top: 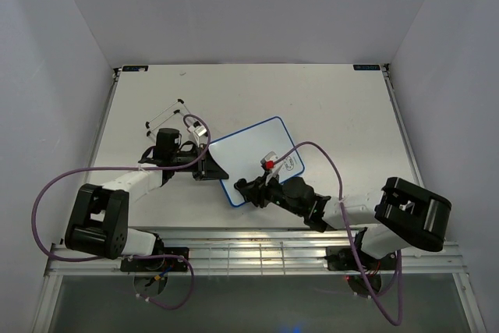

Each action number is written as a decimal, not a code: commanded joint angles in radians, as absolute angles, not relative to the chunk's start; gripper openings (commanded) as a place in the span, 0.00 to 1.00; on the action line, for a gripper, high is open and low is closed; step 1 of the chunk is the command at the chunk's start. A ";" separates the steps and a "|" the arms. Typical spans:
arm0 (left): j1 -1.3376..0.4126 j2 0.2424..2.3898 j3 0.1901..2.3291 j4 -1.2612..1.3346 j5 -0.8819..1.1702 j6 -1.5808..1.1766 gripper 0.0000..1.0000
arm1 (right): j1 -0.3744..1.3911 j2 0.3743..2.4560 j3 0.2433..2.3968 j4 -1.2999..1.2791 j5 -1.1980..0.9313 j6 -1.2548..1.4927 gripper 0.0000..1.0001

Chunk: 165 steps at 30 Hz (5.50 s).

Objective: Erase the whiteboard

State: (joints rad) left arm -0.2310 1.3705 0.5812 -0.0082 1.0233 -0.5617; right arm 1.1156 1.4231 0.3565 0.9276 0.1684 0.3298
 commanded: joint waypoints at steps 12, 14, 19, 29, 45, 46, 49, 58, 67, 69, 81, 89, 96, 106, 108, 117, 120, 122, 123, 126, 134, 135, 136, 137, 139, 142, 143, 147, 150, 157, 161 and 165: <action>-0.250 1.368 0.589 0.072 1.184 -0.604 0.00 | 0.843 1.333 0.268 0.843 0.170 0.379 0.08; -0.250 1.367 0.591 0.074 1.187 -0.601 0.00 | 0.726 1.312 0.275 0.752 0.132 0.374 0.08; -0.250 1.368 0.592 0.071 1.187 -0.600 0.00 | 0.537 1.383 0.398 0.553 0.034 0.364 0.08; -0.250 1.368 0.584 0.061 1.183 -0.591 0.00 | 0.439 1.417 0.393 0.578 -0.066 0.348 0.08; -0.250 1.361 0.584 0.061 1.183 -0.581 0.00 | 0.354 1.416 0.373 0.670 -0.172 0.396 0.08; -0.252 1.359 0.584 0.061 1.183 -0.583 0.00 | 0.365 1.411 0.367 0.698 -0.193 0.393 0.08; -0.250 1.359 0.584 0.063 1.183 -0.583 0.00 | 0.451 1.399 0.380 0.738 -0.221 0.358 0.08; -0.250 1.356 0.584 0.063 1.181 -0.583 0.00 | 0.687 1.492 0.558 0.658 -0.302 0.281 0.08; -0.250 1.347 0.583 0.060 1.164 -0.586 0.00 | 0.486 1.412 0.382 0.574 -0.065 0.412 0.08; -0.250 1.344 0.584 0.060 1.158 -0.589 0.00 | 0.442 1.388 0.350 0.505 0.014 0.461 0.08; -0.249 1.336 0.575 0.071 1.163 -0.597 0.00 | 0.373 1.312 0.265 0.437 0.017 0.532 0.08; -0.249 1.344 0.578 0.080 1.167 -0.604 0.00 | 0.537 1.313 0.222 0.850 -0.411 0.447 0.08; -0.249 1.342 0.580 0.081 1.166 -0.604 0.00 | 0.600 1.329 0.242 0.832 -0.358 0.439 0.08; -0.249 1.345 0.583 0.080 1.173 -0.600 0.00 | 0.422 1.335 0.351 0.246 0.197 0.563 0.08; -0.249 1.344 0.583 0.078 1.174 -0.600 0.00 | 0.420 1.330 0.360 0.230 0.227 0.575 0.08; -0.249 1.354 0.584 0.081 1.183 -0.597 0.00 | 0.540 1.279 0.363 0.673 -0.346 0.368 0.08; -0.249 1.353 0.583 0.081 1.186 -0.594 0.00 | 0.609 1.319 0.442 0.729 -0.445 0.348 0.08; -0.249 1.351 0.583 0.081 1.189 -0.594 0.00 | 0.641 1.357 0.512 0.735 -0.469 0.341 0.08; -0.249 1.348 0.580 0.081 1.187 -0.594 0.00 | 0.662 1.374 0.538 0.724 -0.471 0.333 0.08; -0.249 1.347 0.578 0.080 1.186 -0.594 0.00 | 0.666 1.448 0.632 0.660 -0.395 0.322 0.08; -0.249 1.333 0.581 0.071 1.177 -0.586 0.00 | 0.500 1.485 0.585 0.545 -0.218 0.362 0.08; -0.249 1.333 0.583 0.071 1.177 -0.586 0.00 | 0.471 1.483 0.559 0.532 -0.180 0.362 0.08; -0.249 1.333 0.584 0.071 1.177 -0.586 0.00 | 0.454 1.485 0.554 0.493 -0.166 0.361 0.08; -0.249 1.336 0.586 0.071 1.177 -0.586 0.00 | 0.422 1.492 0.549 0.471 -0.147 0.359 0.08; -0.249 1.336 0.589 0.071 1.178 -0.586 0.00 | 0.384 1.506 0.549 0.430 -0.103 0.359 0.08; -0.249 1.325 0.594 0.063 1.177 -0.584 0.00 | 0.304 1.535 0.584 0.328 -0.077 0.376 0.08; -0.249 1.322 0.597 0.055 1.172 -0.577 0.00 | 0.289 1.537 0.595 0.289 -0.077 0.376 0.08; -0.250 1.275 0.636 -0.078 1.092 -0.505 0.00 | 0.255 1.435 0.611 0.256 -0.115 0.356 0.08; -0.249 1.240 0.689 -0.190 0.988 -0.440 0.00 | 0.223 1.319 0.637 0.157 -0.049 0.354 0.08; -0.249 1.071 0.785 -0.218 0.902 -0.402 0.00 | 0.196 1.272 0.689 -0.060 0.092 0.336 0.08; -0.250 1.016 0.847 -0.233 0.848 -0.387 0.00 | 0.195 1.342 0.673 -0.049 0.071 0.342 0.12; -0.249 1.000 0.919 -0.278 0.726 -0.361 0.00 | 0.195 1.436 0.687 -0.012 0.072 0.348 0.21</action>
